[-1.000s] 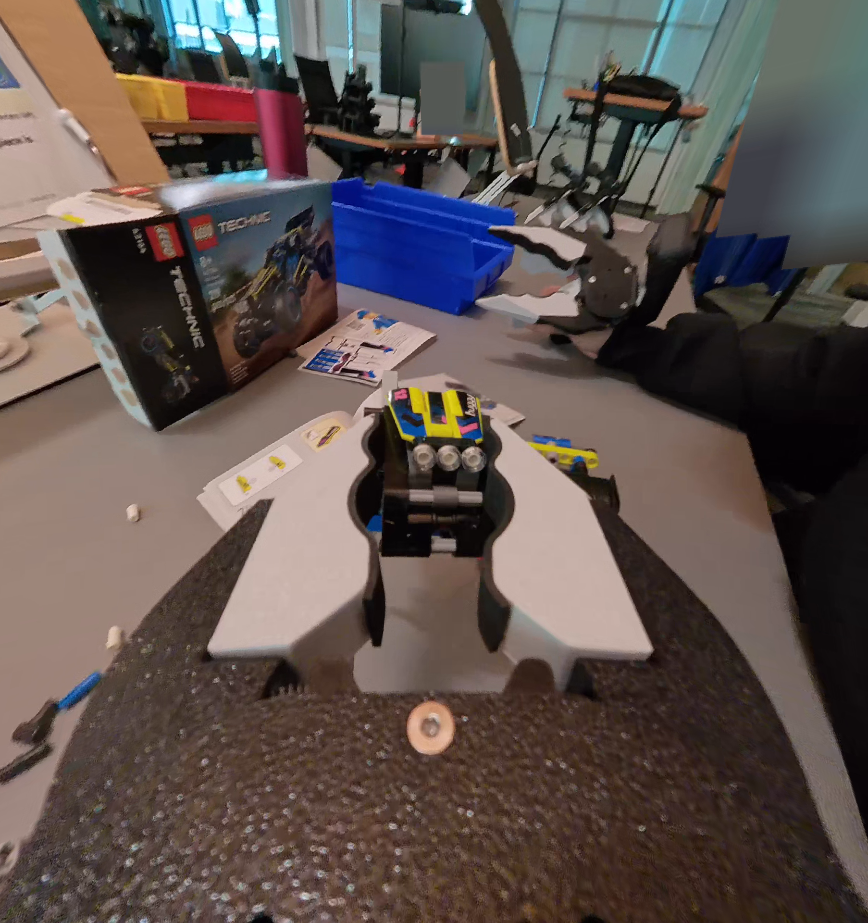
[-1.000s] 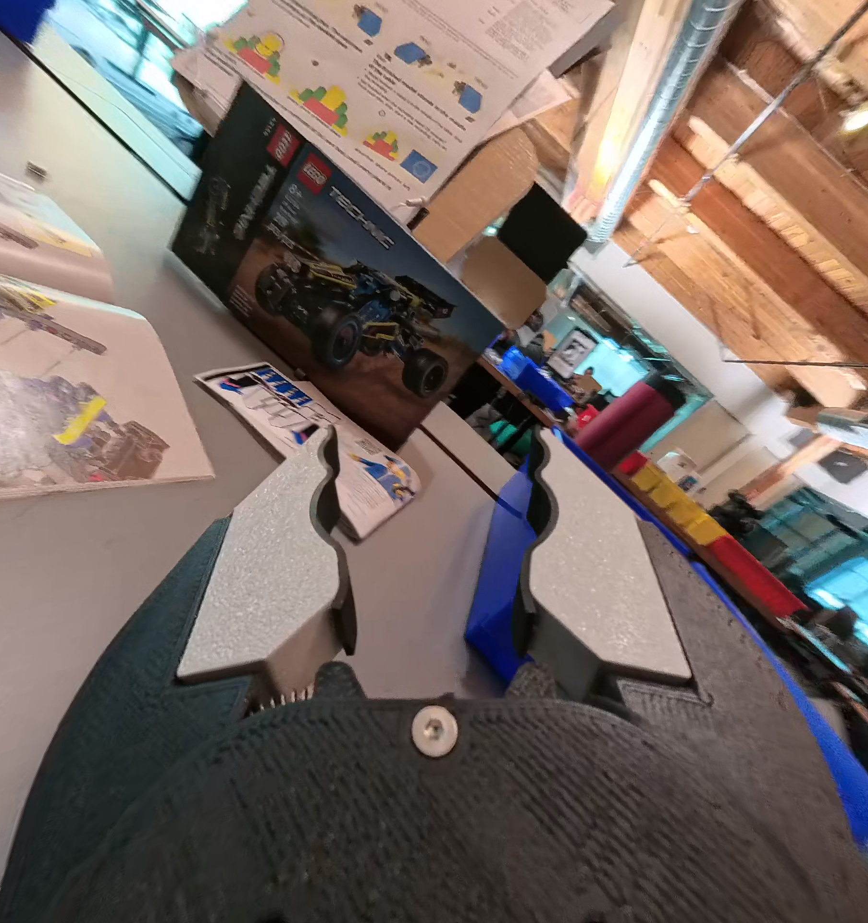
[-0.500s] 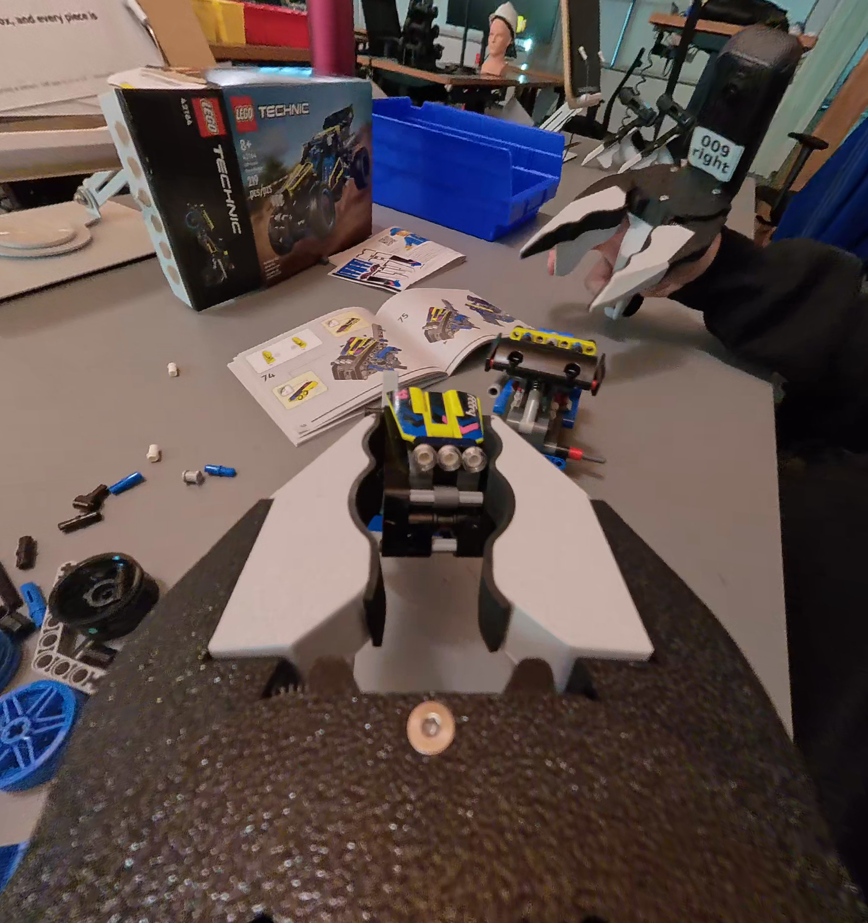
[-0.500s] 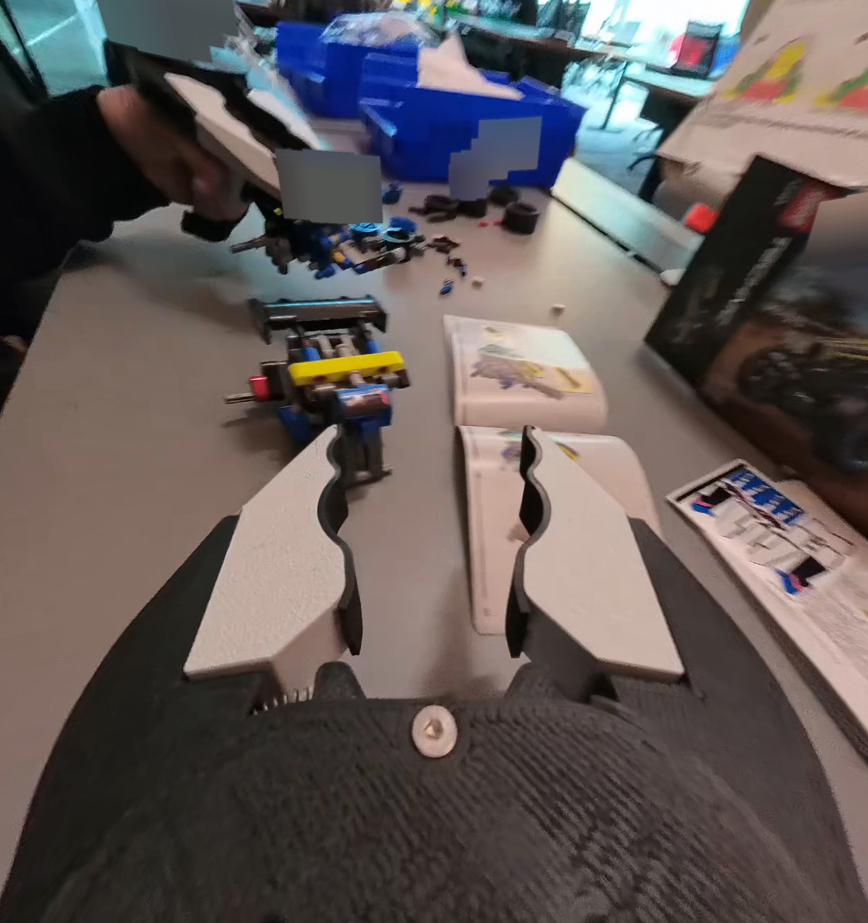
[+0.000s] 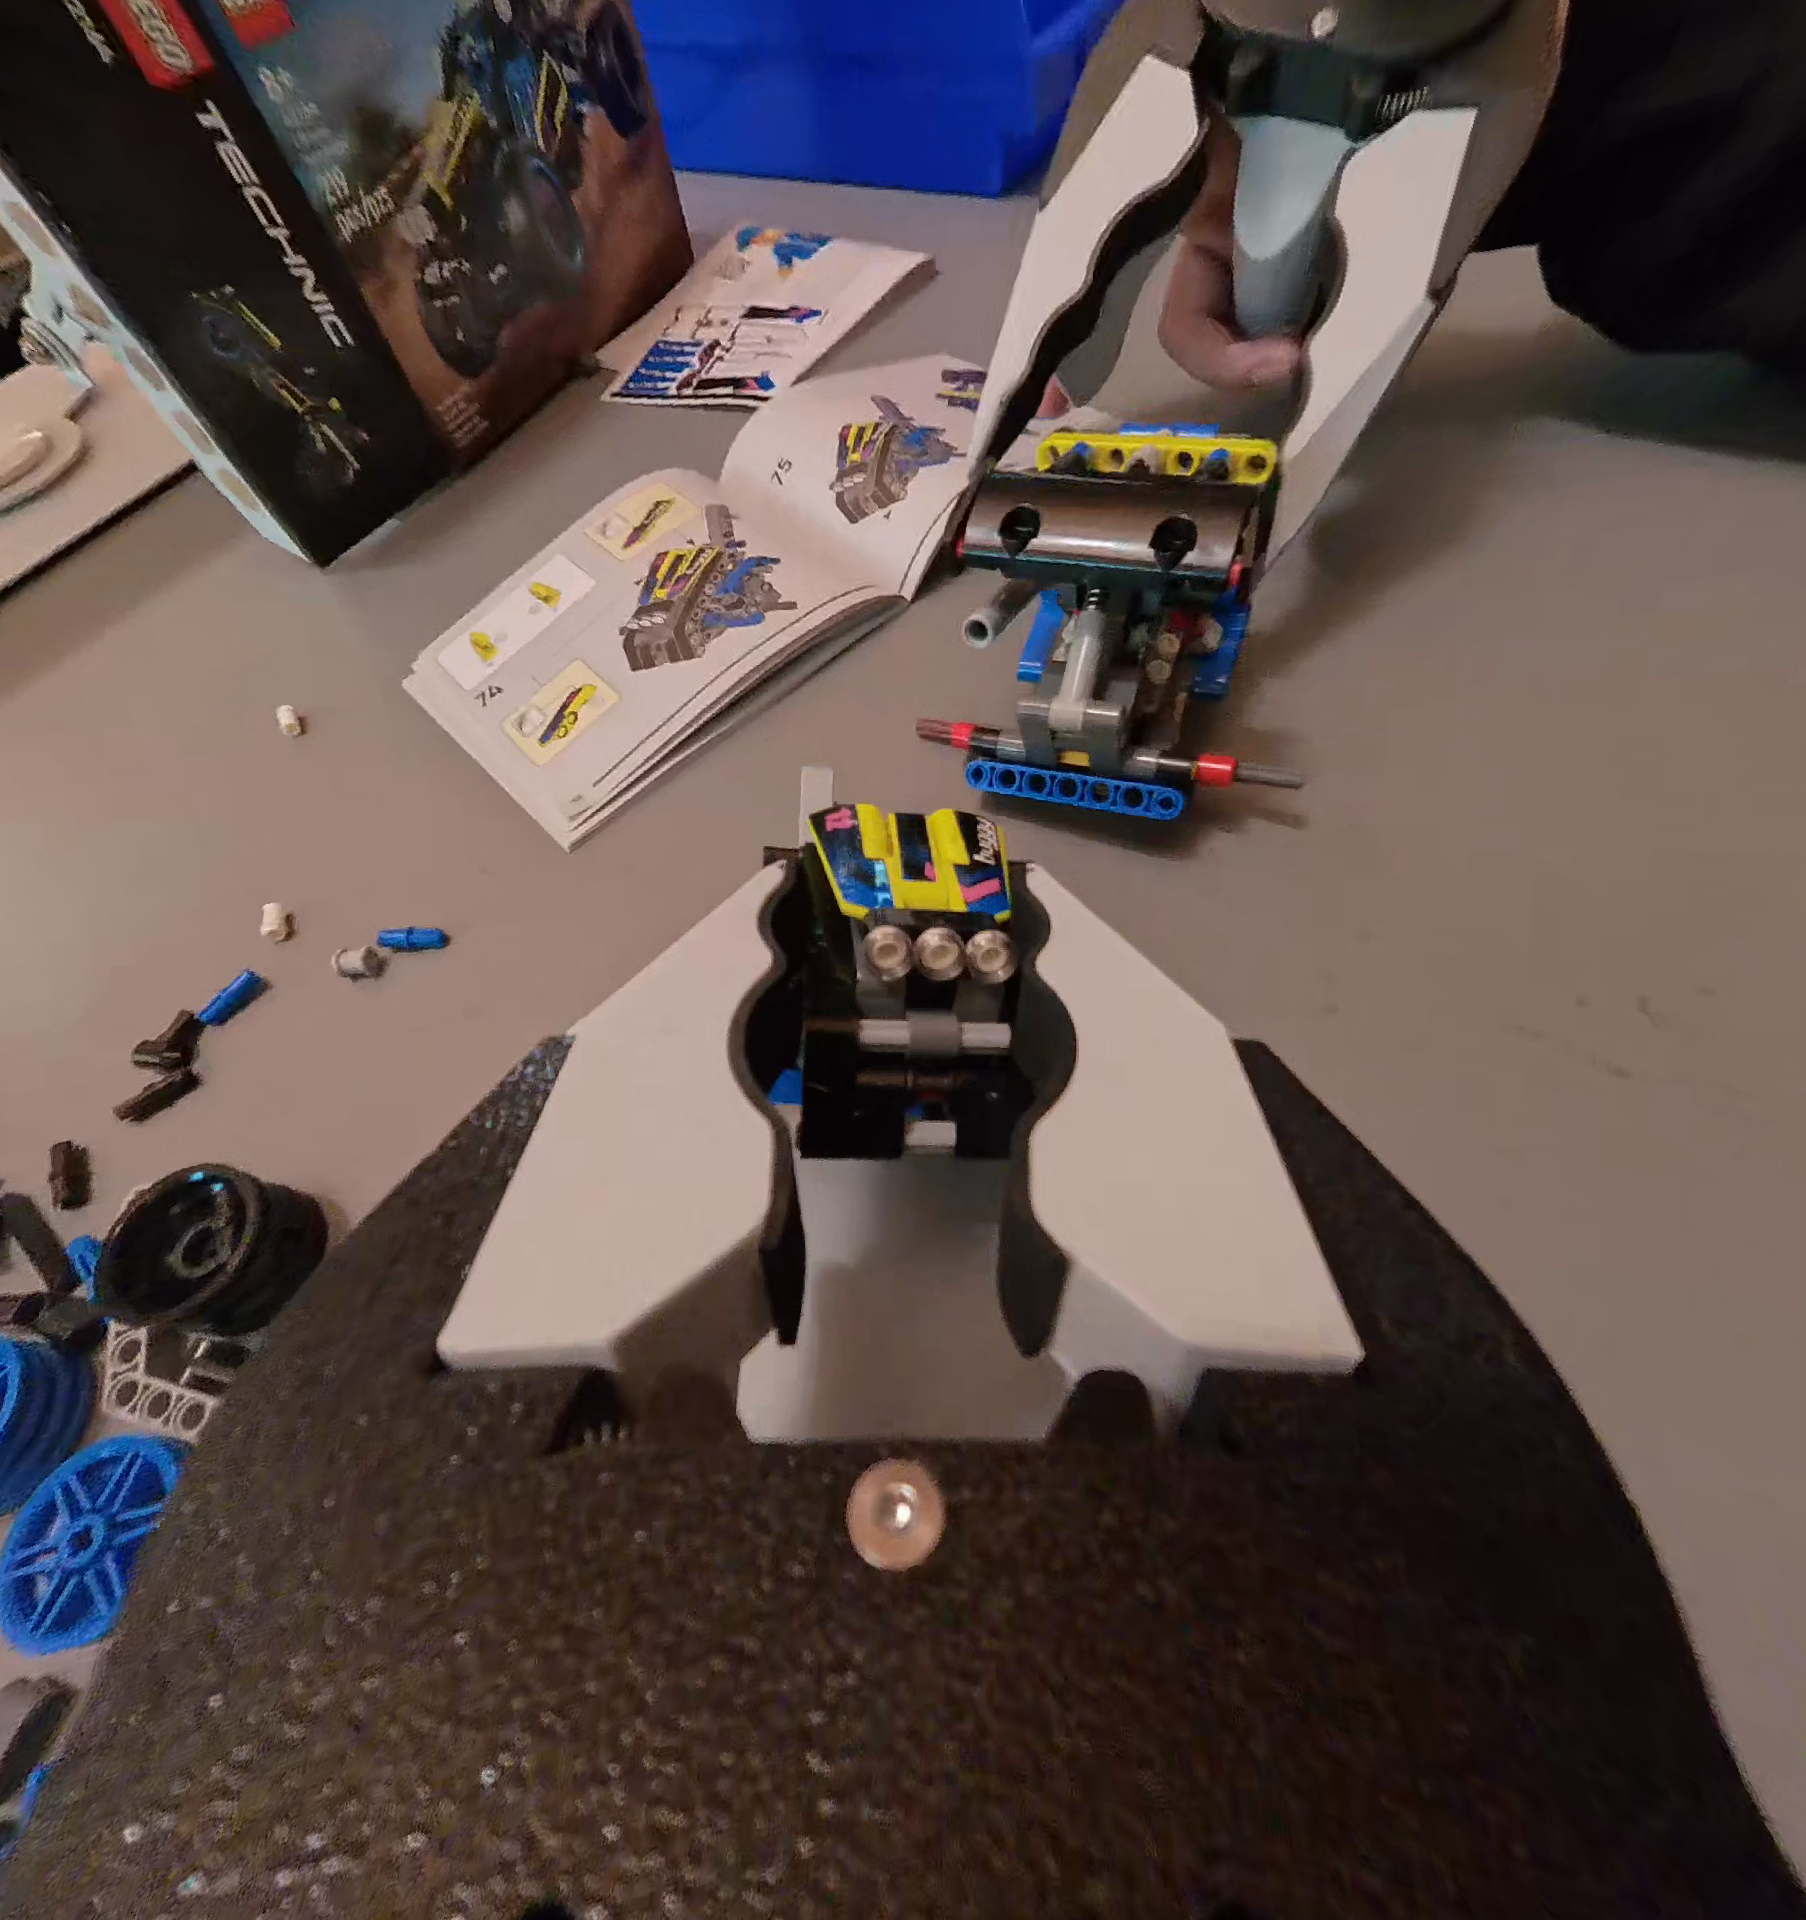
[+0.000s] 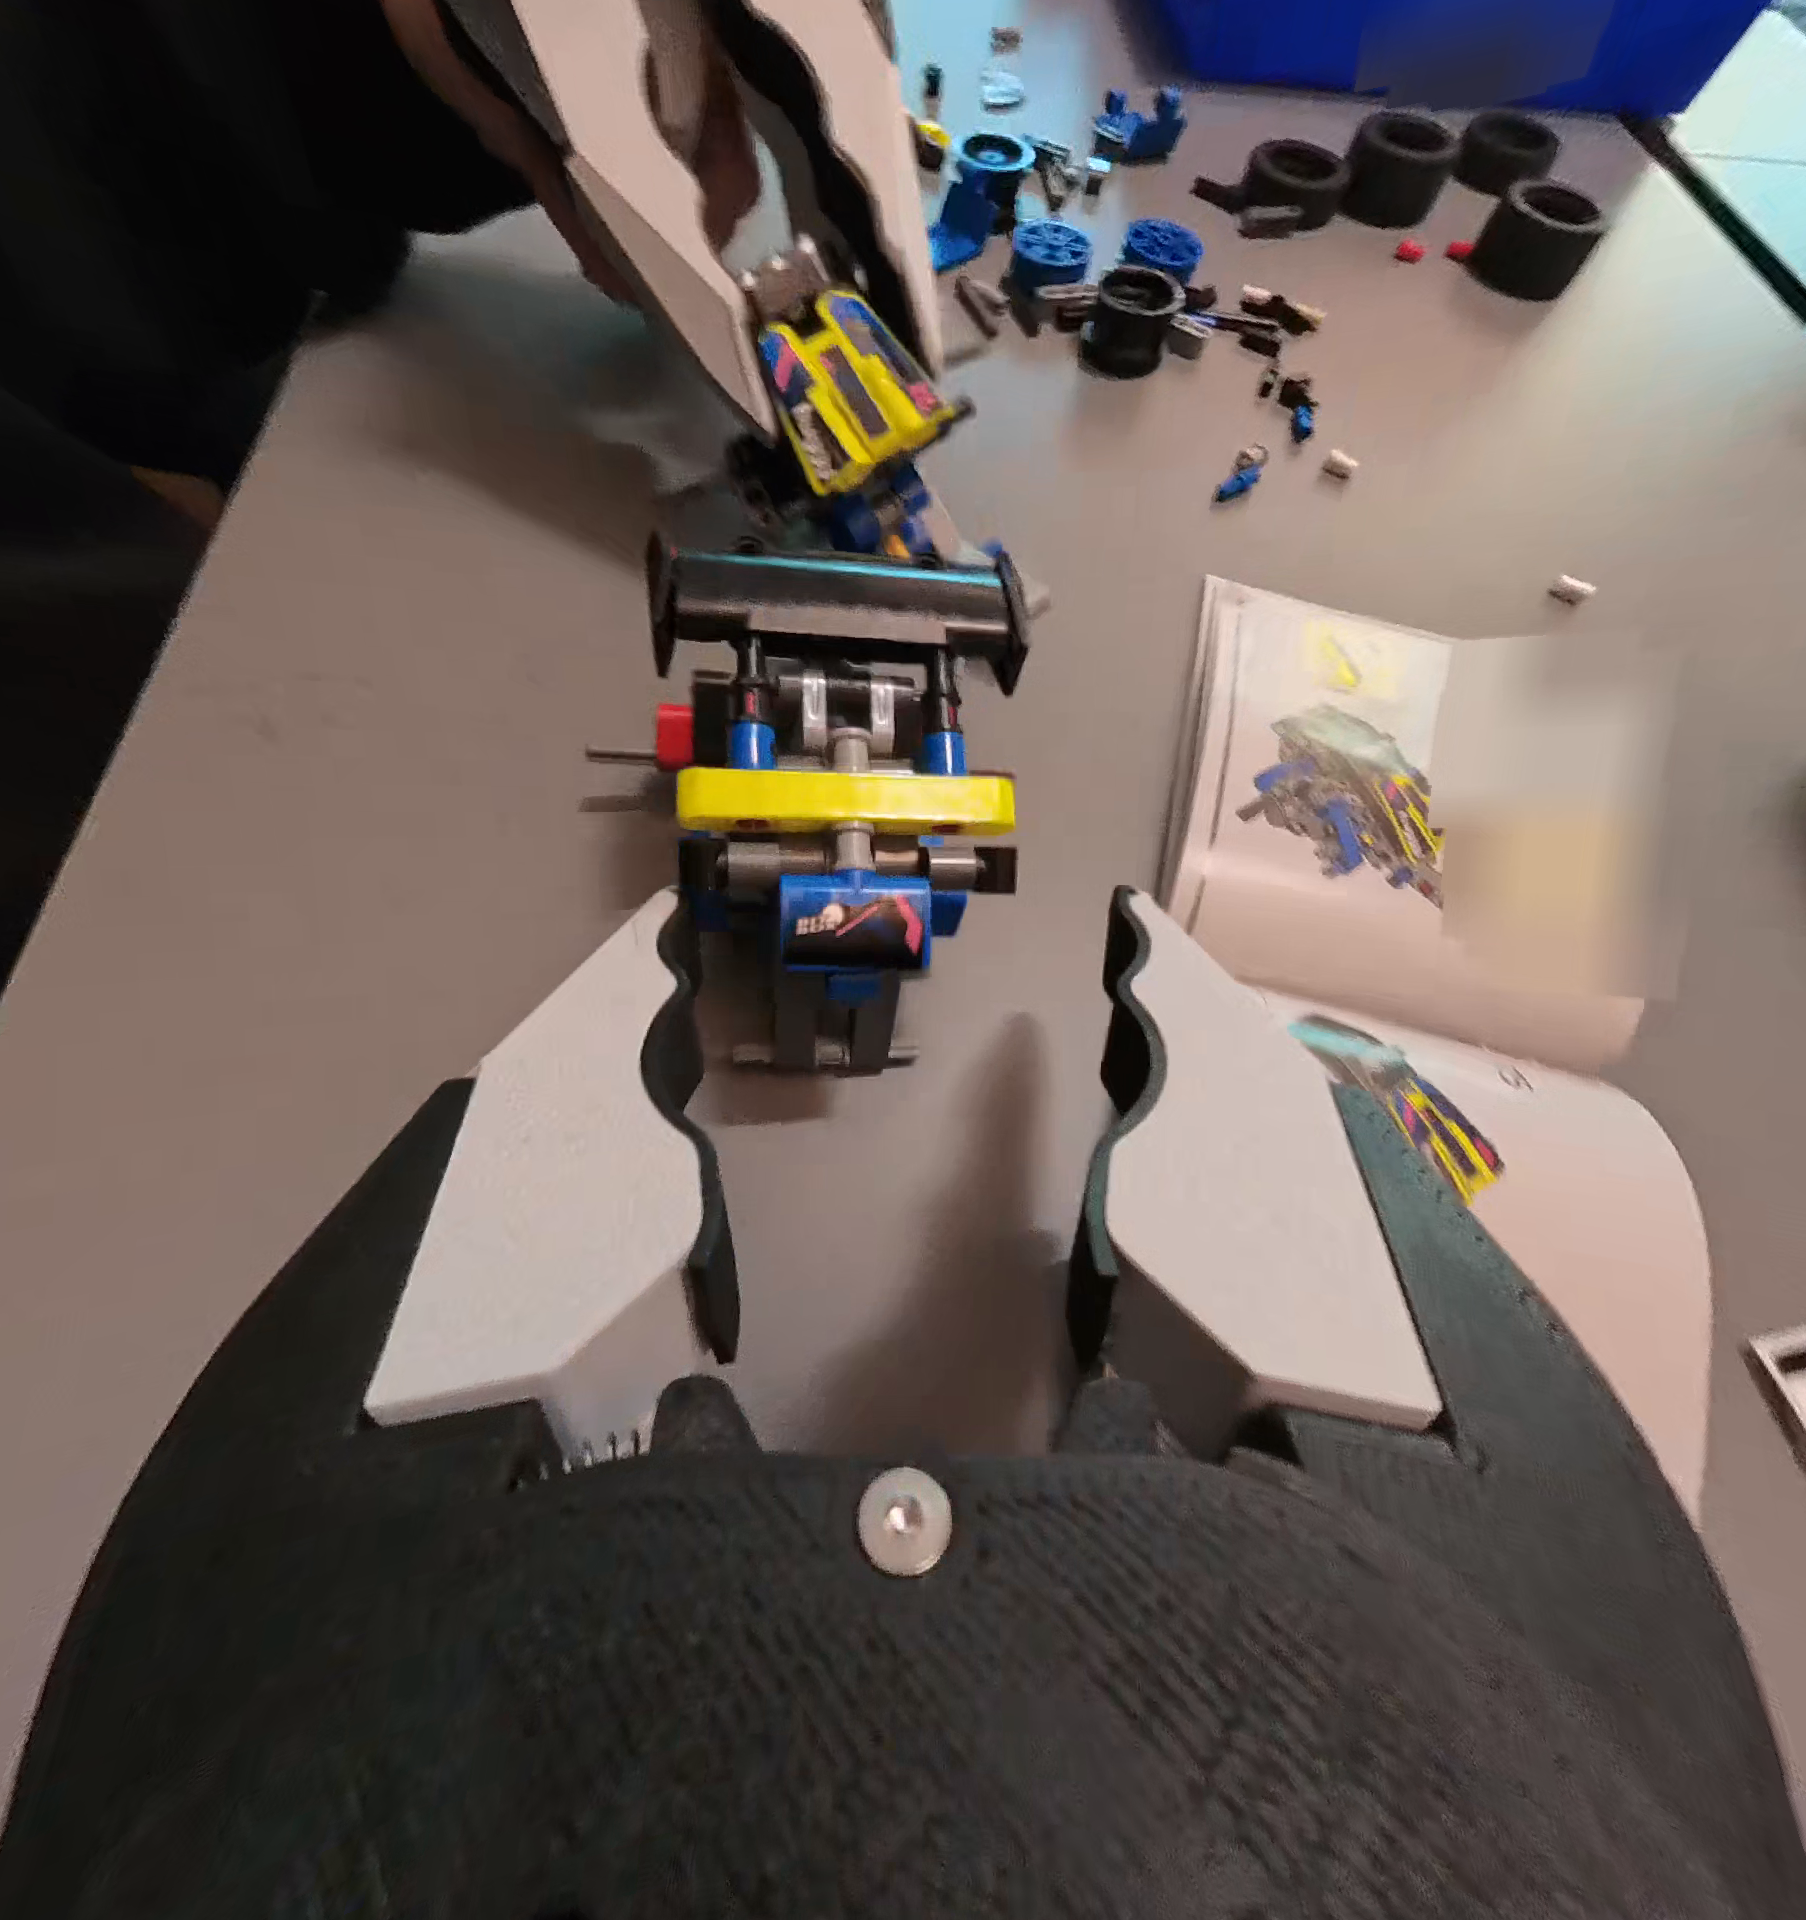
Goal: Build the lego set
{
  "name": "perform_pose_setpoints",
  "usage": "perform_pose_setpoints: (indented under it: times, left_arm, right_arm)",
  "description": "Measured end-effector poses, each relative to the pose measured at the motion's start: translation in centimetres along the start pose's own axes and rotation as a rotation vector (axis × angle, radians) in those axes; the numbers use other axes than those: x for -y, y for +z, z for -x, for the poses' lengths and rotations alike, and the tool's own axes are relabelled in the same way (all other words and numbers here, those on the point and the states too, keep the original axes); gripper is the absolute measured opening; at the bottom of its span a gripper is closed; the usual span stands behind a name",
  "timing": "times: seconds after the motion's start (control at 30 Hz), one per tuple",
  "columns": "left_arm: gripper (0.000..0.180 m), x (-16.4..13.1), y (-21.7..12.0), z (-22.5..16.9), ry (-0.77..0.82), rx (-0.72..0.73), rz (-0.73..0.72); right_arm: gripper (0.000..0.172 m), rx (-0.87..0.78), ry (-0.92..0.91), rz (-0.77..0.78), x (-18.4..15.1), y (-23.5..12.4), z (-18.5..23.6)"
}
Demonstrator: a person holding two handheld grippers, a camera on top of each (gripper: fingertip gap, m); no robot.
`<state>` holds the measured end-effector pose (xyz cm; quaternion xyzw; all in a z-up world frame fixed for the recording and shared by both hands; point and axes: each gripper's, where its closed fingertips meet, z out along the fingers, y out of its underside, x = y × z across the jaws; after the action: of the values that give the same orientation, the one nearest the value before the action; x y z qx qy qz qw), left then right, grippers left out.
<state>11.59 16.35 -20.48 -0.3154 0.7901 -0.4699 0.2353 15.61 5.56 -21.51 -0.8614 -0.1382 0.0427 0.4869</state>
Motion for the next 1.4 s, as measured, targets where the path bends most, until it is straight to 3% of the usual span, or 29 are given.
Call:
perform_pose_setpoints:
  times: [0.03, 0.13, 0.23, 0.37, 0.6, 0.87, 0.97, 1.1, 1.23, 1.4]
  left_arm:
    - [0.036, 0.1, 0.2, 0.0, -0.005, -0.003, -0.002]
    - [0.035, 0.3, 0.8, 0.1, -0.022, -0.021, 0.001]
    - [0.035, 0.5, 1.0, -0.1, -0.010, -0.040, -0.018]
    - [0.035, 0.3, 0.9, 0.0, -0.046, -0.078, -0.023]
    - [0.041, 0.0, 0.1, -0.1, -0.030, -0.120, -0.024]
    - [0.047, -0.2, -0.4, 0.0, 0.032, -0.098, -0.011]
    - [0.054, 1.9, -1.5, 0.6, 0.038, -0.016, -0.058]
    - [0.054, 5.7, -1.4, -4.2, 0.204, -0.084, -0.133]
    - [0.056, 4.5, 2.2, -8.0, 0.408, -0.096, -0.023]
    - [0.056, 3.0, 5.6, -10.1, 0.436, -0.121, 0.073]
  right_arm:
    - [0.078, 0.024, -0.002, 0.005, 0.0, 0.4, 0.2]
    - [0.073, 0.075, -0.022, 0.029, 0.1, 1.4, 0.7]
    - [0.045, 0.055, -0.091, 0.039, 0.2, 1.4, 0.8]
    - [0.044, 0.071, -0.156, 0.008, 0.0, 0.8, 1.1]
    - [0.044, -0.079, -0.558, 0.048, 0.1, -0.2, 1.4]
    - [0.044, -0.084, -0.592, 0.014, 0.7, -0.7, 2.8]
    - [0.044, -0.089, -0.591, 0.034, 0.4, -1.4, 2.7]
    - [0.044, -0.107, -0.657, 0.046, 0.7, -2.2, 3.3]
    - [0.044, -0.089, -0.651, 0.053, 0.5, -2.9, 4.2]
    - [0.044, 0.011, -0.572, 0.014, -0.2, -3.6, 5.9]
